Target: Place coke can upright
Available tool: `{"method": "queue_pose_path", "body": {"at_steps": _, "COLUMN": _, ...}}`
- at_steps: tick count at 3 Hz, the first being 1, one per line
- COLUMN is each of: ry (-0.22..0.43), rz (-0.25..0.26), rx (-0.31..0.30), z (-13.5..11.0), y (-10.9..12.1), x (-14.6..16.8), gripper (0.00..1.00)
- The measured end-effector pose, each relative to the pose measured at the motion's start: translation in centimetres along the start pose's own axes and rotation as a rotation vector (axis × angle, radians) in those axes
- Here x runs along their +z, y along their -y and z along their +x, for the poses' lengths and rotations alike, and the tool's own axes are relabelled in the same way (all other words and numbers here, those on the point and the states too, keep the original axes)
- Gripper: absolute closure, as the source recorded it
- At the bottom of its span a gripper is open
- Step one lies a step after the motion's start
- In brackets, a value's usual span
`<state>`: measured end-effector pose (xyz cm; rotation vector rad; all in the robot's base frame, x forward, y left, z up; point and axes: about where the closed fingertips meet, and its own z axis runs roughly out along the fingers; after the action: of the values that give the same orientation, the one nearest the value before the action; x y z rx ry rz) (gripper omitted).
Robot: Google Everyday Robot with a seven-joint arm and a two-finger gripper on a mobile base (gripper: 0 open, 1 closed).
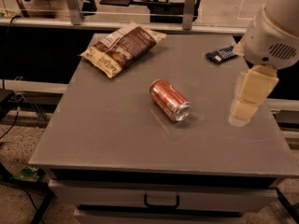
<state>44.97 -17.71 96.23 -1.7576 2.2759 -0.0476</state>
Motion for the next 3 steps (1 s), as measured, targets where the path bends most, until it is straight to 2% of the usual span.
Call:
{"method": "queue_pose_path", "body": {"at_steps": 1, "ry": -0.008, "rz": -0.036, "rx": 0.034, "z": -2.7, "y": -0.1, "x": 1.9, "gripper": 0.0}}
{"method": "queue_pose_path", "body": {"at_steps": 2, "ry": -0.013, "rz": -0.051, "rx": 0.09, "z": -5.1, "y": -0.3, "x": 3.6, "gripper": 0.0}}
{"method": "queue_pose_path", "body": {"at_steps": 3, "ry": -0.018, "rz": -0.04, "rx": 0.174, "z": -7.3, "y": -0.1, "x": 5.1, "gripper": 0.0}}
